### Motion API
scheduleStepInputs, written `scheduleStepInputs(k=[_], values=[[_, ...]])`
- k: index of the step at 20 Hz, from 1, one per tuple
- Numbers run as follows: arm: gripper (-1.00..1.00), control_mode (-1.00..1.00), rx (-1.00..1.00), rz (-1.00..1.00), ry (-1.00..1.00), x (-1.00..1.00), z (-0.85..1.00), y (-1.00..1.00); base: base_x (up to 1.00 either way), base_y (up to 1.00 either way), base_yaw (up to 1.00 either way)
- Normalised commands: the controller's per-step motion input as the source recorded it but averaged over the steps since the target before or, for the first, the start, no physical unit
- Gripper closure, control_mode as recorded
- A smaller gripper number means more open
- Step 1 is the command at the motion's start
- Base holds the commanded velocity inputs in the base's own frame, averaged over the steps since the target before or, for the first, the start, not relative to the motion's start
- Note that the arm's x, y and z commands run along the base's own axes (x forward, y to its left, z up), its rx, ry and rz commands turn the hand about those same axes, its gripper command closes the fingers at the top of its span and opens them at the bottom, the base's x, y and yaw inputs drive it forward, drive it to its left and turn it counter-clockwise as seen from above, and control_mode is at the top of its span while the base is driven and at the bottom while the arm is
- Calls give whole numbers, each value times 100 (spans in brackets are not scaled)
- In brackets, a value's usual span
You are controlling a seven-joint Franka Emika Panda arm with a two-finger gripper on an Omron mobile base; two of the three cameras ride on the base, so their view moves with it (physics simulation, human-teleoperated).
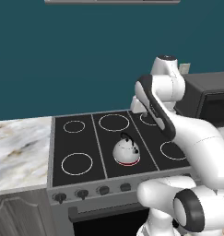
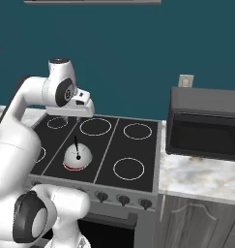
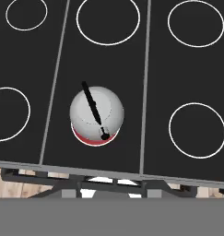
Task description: Lower the heat of the kettle.
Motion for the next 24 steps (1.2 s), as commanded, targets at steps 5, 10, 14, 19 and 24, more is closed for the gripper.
scheduleStepInputs(k=[5,10,14,19,24], values=[[-100,-100,-7,3,-10,-46,-11,36,0,0,0],[-100,-100,-32,15,-9,-56,-46,100,0,0,0],[-100,-100,-36,13,0,-40,-47,100,0,0,0],[-100,-100,-40,12,1,-36,-64,90,0,0,0],[-100,-100,-21,5,-1,-16,-48,27,0,0,0]])
